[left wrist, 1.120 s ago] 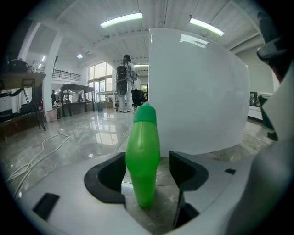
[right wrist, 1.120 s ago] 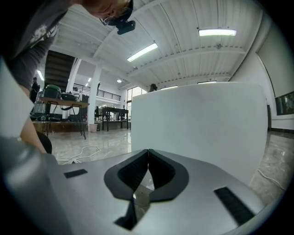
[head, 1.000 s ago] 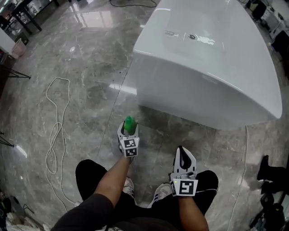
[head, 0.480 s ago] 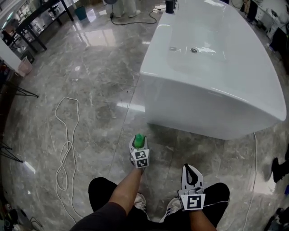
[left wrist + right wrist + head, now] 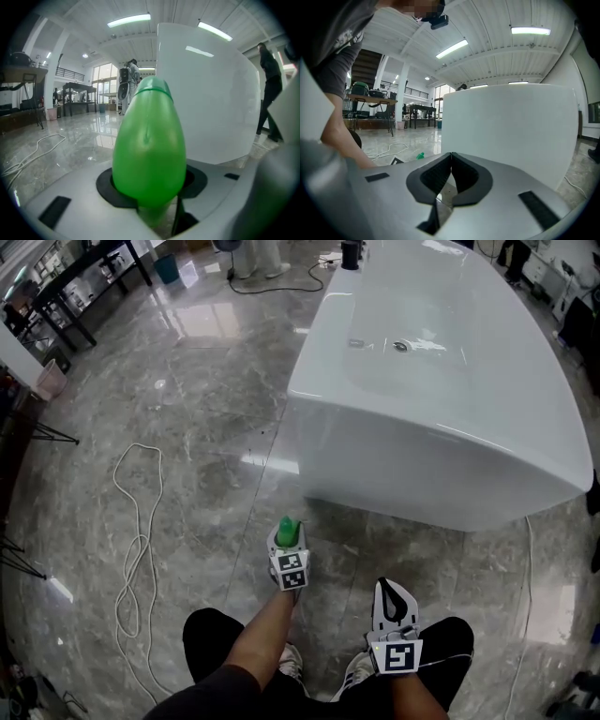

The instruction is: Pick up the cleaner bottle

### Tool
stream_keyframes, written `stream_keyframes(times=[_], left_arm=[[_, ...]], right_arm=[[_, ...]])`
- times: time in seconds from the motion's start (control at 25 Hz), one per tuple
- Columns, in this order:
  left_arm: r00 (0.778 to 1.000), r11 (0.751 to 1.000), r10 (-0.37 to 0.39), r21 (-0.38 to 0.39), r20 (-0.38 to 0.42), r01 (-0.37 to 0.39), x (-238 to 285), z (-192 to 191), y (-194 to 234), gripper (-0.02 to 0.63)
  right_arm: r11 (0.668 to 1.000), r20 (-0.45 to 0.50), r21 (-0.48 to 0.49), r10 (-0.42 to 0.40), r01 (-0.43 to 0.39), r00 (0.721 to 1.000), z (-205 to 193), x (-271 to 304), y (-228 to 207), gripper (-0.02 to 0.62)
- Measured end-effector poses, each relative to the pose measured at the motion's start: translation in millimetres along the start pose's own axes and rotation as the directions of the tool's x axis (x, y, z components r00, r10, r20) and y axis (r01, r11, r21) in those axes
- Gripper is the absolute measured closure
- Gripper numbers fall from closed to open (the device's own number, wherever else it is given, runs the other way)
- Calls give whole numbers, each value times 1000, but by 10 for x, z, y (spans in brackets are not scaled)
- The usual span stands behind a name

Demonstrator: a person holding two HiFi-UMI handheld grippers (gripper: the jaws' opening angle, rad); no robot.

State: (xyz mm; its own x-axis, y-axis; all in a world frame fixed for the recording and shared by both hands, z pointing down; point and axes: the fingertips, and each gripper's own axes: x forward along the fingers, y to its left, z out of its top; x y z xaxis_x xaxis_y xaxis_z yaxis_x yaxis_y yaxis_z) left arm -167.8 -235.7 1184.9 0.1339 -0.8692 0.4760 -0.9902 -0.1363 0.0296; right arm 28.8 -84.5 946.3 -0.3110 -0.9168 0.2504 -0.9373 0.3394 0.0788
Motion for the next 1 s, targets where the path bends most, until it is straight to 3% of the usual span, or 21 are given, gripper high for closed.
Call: stream_keyframes(times=[0.12,0.32,0.48,0.8,1.0], left_arm=[[999,1000,-8,8,32,8,-35,208,-59,419],[997,1000,-14,6,75,13,-158,647,-163,420],[996,1000,-17,0,88,17,-391,1084,-255,422],[984,995,-91,40,150,86,-1670,3055,-718,422],[977,991,-132,44,168,126,-2459,4254,-1005,422]], right_arm=[[1000,-5,-2,-1,1,1000,-38,44,-32,578],[997,21,2,-78,78,997,111,77,-273,578],[998,55,12,-68,68,996,262,97,-349,578],[995,37,46,-94,93,995,1922,-328,-754,578],[985,26,128,-115,111,993,3136,-775,-1055,578]])
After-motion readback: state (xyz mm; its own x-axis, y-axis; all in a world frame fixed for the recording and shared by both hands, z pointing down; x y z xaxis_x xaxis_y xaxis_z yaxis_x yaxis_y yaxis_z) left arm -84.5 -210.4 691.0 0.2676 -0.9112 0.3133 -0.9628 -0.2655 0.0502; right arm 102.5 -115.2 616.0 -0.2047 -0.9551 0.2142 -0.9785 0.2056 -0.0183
